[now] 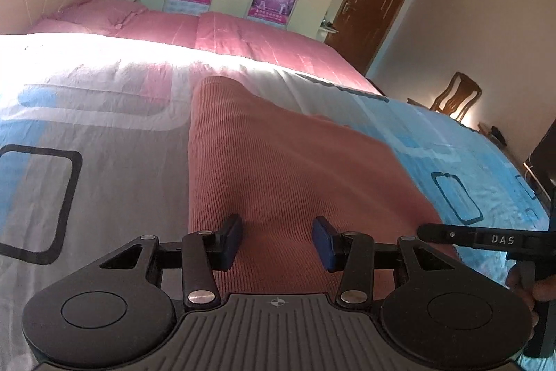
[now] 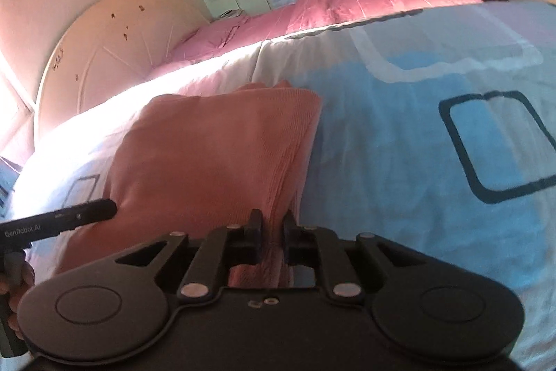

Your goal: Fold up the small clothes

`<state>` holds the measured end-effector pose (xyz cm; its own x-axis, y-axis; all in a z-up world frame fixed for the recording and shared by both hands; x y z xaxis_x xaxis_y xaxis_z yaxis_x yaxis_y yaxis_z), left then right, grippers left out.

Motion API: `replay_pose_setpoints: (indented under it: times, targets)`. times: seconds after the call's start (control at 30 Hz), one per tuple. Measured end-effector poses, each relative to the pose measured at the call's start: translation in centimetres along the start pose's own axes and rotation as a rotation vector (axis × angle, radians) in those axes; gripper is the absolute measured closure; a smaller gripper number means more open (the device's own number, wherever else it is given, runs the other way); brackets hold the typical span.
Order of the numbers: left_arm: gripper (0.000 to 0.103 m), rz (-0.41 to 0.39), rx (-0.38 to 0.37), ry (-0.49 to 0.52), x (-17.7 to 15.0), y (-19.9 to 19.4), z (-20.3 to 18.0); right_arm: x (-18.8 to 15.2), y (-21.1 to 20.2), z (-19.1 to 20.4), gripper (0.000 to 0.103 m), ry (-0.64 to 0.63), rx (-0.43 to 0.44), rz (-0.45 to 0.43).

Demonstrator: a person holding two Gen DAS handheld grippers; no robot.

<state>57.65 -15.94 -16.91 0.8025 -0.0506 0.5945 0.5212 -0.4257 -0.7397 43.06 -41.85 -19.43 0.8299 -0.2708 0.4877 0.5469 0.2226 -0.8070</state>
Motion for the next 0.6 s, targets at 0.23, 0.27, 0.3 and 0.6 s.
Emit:
replay_pose_setpoints:
  times: [0.23, 0.27, 0.3, 0.6]
  targets:
    - [0.058, 0.010, 0.038, 0.048, -0.3, 0.7, -0.1, -0.1, 1.1, -0.3, 0.091, -0.023, -0.029, -0.002]
    - [0.058, 0.015, 0.039, 0.049, -0.4, 0.7, -0.1, -0.1, 1.2, -0.4, 0.091, -0.019, -0.030, 0.005]
    - [0.058, 0.016, 0.035, 0.045, -0.3, 0.4, -0.1, -0.2, 1.2, -0.5, 0.089, -0.016, -0.022, 0.012]
    - [0.058, -0.068, 0.034, 0.068, 6.2, 1.8, -0.2, 4.8, -0.9, -0.6, 0.087, -0.020, -0.105, -0.115]
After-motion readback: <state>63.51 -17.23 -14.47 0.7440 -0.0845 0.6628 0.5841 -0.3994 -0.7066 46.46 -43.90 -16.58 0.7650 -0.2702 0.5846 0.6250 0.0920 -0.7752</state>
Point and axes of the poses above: each gripper's, at about its wrist camera, not at the fingertips, and y roughly the way its jaws point, z to its left, x to its top, the point moved 8 cm from there along y, roughly the way its jaws point, and after that the axes turned 10 degrees about z, right-handed, at the moved point
